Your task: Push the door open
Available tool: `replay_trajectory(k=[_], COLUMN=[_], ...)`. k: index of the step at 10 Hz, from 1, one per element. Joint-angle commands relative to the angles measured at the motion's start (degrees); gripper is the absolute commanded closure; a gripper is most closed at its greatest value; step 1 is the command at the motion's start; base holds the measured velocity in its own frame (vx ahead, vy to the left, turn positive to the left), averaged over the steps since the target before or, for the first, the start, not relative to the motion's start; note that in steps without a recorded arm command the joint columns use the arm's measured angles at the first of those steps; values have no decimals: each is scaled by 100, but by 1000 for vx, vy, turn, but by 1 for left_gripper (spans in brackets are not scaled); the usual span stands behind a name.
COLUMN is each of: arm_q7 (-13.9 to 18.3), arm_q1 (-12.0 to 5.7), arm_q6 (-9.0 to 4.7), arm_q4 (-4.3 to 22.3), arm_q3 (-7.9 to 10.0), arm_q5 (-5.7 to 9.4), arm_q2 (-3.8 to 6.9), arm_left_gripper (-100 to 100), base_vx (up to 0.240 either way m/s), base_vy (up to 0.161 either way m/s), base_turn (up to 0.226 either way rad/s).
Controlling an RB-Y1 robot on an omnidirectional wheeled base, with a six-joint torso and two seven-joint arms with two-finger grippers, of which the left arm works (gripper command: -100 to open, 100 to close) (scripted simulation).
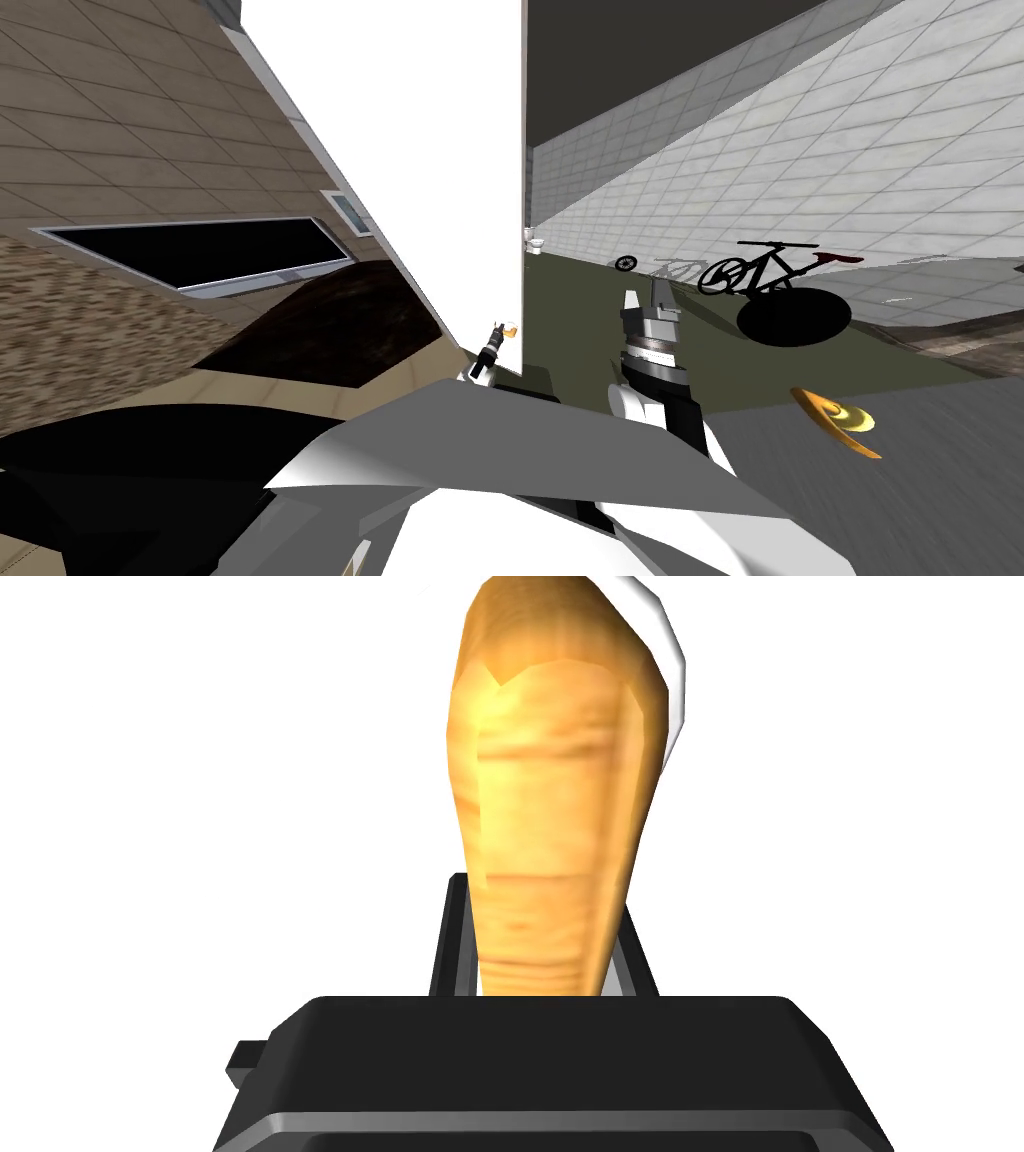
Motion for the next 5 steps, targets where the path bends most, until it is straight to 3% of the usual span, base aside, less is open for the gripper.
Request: replay_trajectory(k=[1, 4, 5], arm_q7=[-70, -146, -129], arm_q1=[-36, -47, -28], arm_q6=[-7, 2, 22], arm_q4=[-12, 16, 6], arm_q3=[114, 270, 265], arm_q5=[52, 123, 118], arm_q2=[-53, -130, -75], arm_left_gripper=[100, 100, 100], base_vx=[178, 134, 68], base_vy=[-115, -126, -34], base_turn=[51, 56, 31])
